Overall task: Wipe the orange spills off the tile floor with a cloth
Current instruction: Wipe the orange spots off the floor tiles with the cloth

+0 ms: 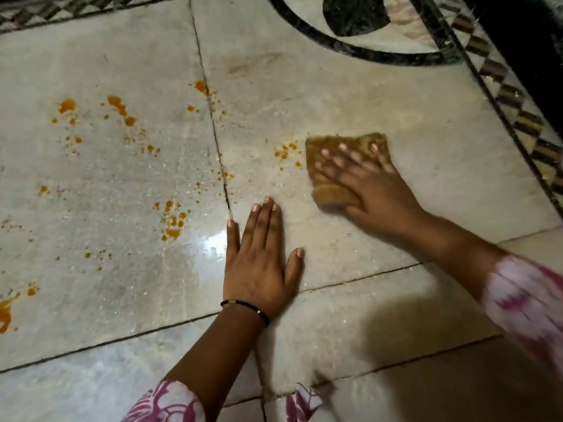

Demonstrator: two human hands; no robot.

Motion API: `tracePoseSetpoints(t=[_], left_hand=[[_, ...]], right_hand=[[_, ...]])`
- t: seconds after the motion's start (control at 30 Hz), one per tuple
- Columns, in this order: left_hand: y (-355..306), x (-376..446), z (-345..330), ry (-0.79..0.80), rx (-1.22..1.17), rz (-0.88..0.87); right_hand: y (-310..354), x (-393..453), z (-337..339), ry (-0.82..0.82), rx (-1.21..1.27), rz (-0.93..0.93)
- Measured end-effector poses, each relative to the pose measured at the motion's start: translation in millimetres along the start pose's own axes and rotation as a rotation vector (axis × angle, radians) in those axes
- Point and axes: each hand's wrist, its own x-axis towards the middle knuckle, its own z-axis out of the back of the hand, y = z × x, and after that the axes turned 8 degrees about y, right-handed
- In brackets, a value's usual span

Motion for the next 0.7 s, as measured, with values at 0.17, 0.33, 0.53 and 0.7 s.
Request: tracePoseSetpoints(t=[0.17, 0.33, 0.53, 0.7], left_hand=[[-2, 2, -1, -0.023, -0.024, 0.01], [-4, 2, 0, -0.011, -0.019, 0.019], [-4, 1, 3, -0.025, -0.049, 0.012], [-3, 1, 0, -0.058, -0.055, 0.014]], right_hand=[[-45, -37, 7, -0.066, 0.108, -0.166], [-38, 61, 15, -0.079, 0.042, -0.382], [29, 53, -1, 0.033, -0.019, 0.007], [10, -42, -14, 0.004, -0.073, 0.044]])
